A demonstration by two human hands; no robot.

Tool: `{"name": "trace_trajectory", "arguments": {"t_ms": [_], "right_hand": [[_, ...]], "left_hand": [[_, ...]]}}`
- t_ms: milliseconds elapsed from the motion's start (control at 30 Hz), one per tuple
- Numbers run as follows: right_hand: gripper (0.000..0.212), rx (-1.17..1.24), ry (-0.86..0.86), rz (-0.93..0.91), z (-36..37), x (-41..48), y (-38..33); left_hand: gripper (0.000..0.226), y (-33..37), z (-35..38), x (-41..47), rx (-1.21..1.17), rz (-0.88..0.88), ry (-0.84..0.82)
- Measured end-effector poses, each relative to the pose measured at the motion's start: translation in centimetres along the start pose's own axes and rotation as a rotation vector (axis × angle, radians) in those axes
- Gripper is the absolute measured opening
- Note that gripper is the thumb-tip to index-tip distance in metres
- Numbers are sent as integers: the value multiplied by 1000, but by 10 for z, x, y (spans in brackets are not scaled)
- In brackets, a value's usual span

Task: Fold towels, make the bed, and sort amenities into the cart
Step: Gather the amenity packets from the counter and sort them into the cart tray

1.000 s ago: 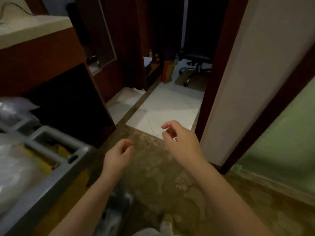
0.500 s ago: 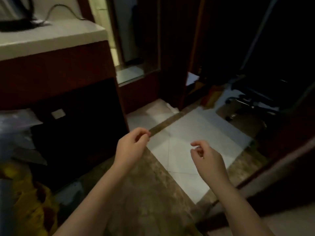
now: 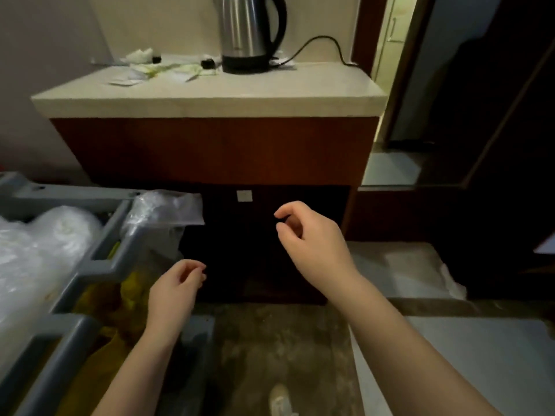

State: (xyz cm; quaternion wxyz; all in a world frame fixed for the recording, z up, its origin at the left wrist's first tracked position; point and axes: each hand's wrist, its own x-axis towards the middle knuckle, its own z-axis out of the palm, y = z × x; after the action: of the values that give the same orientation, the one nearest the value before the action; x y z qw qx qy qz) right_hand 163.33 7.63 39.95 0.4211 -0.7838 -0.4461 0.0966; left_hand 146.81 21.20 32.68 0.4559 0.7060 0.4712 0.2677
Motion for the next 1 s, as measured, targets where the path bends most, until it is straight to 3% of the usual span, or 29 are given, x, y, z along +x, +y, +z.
{"name": "trace_trajectory", "arguments": {"t_ms": [167,333,467,600,733,1000], "right_hand": [[18,23,96,62,-32,104,48],[16,-15,208,34,-76,200,76],[11,-57,210,-116,-109,295,77],[19,-123,74,-326,-124,387,54],[30,-355,-171,-442,-115,458,20],[39,-410,-398,-593,-32,533,-36]], "left_hand": [[21,91,47,97,-60,160,-83],[18,190,100,174,-49,392,-28],[15,235,123,238,9,481,53],[17,261,117,288,48,484,203],[12,271,86,323,137,408,313],[21,238,5,388,412,268,434]]}}
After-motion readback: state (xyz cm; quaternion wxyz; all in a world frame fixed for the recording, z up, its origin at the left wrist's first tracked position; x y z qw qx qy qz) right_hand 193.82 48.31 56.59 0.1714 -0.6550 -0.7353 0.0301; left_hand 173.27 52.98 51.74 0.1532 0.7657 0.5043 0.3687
